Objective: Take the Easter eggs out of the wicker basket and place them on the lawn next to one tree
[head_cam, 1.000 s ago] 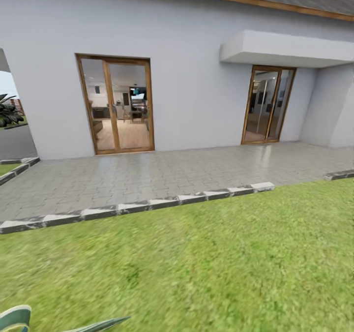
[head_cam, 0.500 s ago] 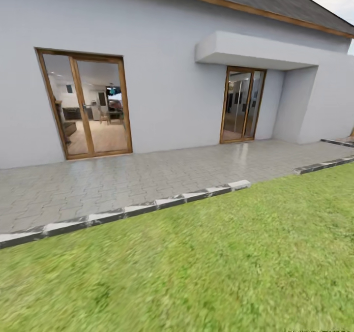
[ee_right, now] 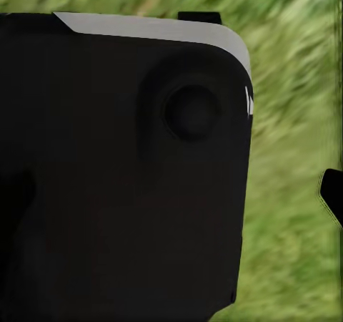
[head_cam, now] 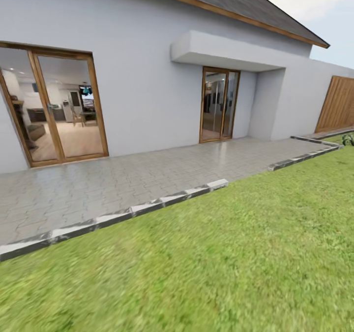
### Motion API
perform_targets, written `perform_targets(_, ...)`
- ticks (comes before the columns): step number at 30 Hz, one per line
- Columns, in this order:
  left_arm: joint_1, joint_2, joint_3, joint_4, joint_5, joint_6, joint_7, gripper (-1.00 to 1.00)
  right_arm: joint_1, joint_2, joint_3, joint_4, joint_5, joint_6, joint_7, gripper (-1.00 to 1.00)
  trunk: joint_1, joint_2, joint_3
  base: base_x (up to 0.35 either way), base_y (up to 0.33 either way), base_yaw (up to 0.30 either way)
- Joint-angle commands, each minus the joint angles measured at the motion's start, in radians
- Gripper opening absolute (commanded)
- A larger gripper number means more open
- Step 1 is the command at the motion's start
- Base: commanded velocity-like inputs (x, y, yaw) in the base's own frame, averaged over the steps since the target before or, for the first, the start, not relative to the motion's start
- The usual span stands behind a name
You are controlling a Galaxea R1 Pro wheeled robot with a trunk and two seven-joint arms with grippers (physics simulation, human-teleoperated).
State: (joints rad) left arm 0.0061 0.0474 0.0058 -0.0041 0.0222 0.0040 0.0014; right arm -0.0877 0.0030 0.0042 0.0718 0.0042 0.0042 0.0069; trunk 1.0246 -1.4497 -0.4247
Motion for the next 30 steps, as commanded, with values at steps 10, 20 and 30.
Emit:
perform_targets(10, 0.000, 0.000, 0.000, 0.000, 0.002, 0.001, 0.000, 1.00, -0.001, 0.000, 0.000, 0.002, 0.000, 0.000, 0.001, 1.00, 0.000, 0.000, -0.001, 0.272, -0.161, -0.192)
perform_targets(20, 0.000, 0.000, 0.000, 0.000, 0.002, 0.001, 0.000, 1.00, -0.001, 0.000, 0.000, 0.002, 0.000, 0.000, 0.001, 1.00, 0.000, 0.000, -0.001, 0.279, -0.149, -0.205)
perform_targets(30, 0.000, 0.000, 0.000, 0.000, 0.002, 0.001, 0.000, 1.00, -0.001, 0.000, 0.000, 0.002, 0.000, 0.000, 0.001, 1.00, 0.000, 0.000, -0.001, 0.293, -0.122, -0.006)
